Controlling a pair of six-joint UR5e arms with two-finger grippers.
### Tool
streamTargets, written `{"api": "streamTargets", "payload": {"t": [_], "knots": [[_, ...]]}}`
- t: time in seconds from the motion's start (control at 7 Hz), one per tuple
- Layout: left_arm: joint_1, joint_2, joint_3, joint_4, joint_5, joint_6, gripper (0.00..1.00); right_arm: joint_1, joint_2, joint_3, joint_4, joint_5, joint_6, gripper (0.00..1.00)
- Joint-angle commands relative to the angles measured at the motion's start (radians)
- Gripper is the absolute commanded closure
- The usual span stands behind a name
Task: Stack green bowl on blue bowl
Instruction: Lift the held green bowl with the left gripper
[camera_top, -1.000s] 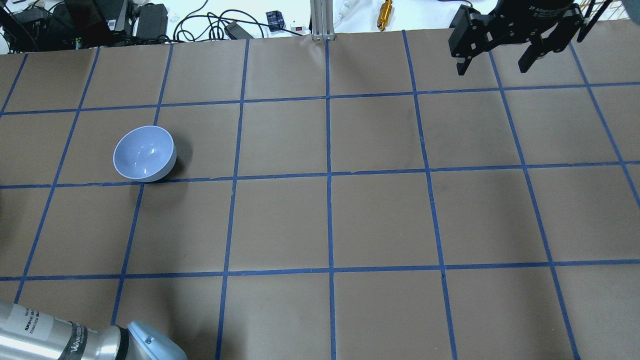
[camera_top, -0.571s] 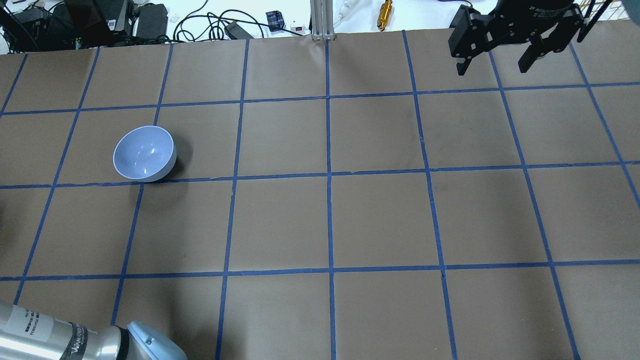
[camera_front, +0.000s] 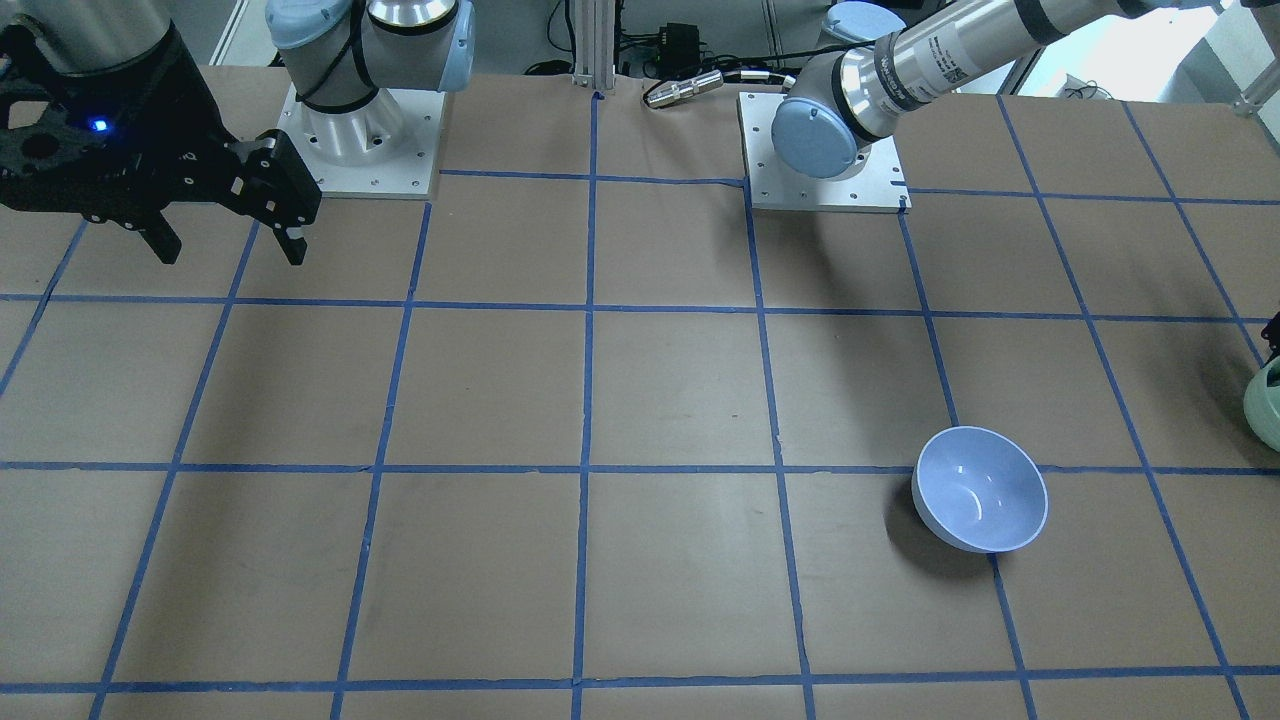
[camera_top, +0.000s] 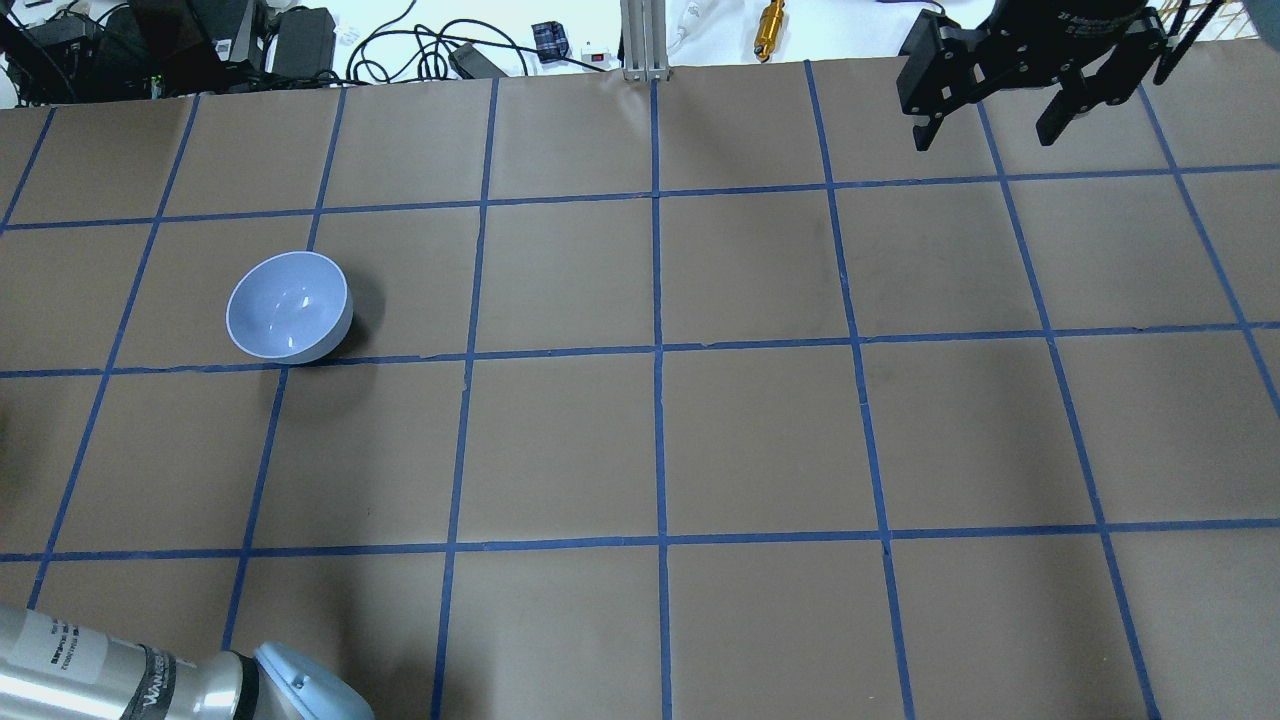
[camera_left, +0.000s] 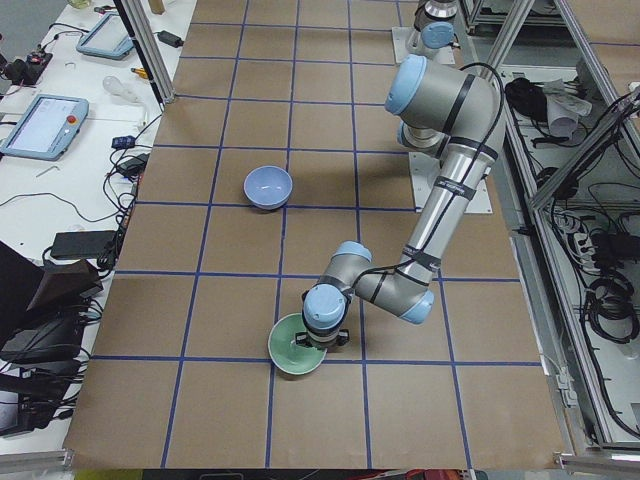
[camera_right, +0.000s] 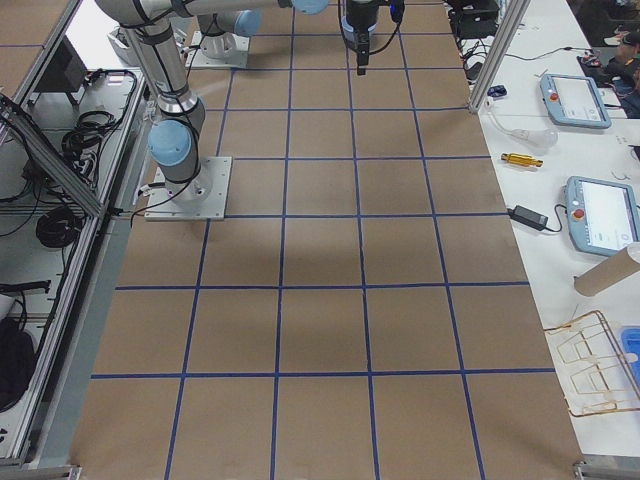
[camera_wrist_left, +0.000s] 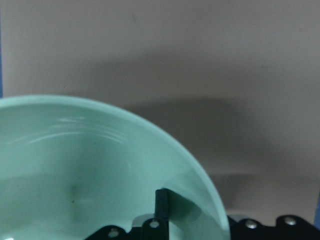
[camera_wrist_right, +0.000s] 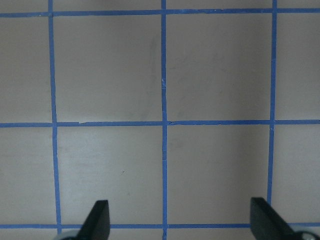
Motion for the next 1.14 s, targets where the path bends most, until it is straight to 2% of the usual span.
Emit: {"api": "streamTargets", "payload": {"t": [0.0, 0.29, 0.57, 1.0], "knots": [[-0.039, 0.078, 0.005, -0.07, -0.001, -0.034, 1.0, 0.0, -0.001, 0.0, 0.0, 0.0, 0.0, 0.0], [-0.105, 0.185, 0.005, -0.176, -0.003, -0.133, 1.0, 0.0, -0.001, 0.0, 0.0, 0.0, 0.0, 0.0], [-0.226, 0.288, 0.004, -0.288, -0.003, -0.268, 1.0, 0.0, 0.0, 0.0, 0.0, 0.001, 0.0, 0.0], [-0.489, 0.386, -0.042, -0.351, -0.004, -0.578, 1.0, 0.0, 0.0, 0.0, 0.0, 0.002, 0.002, 0.0]]}}
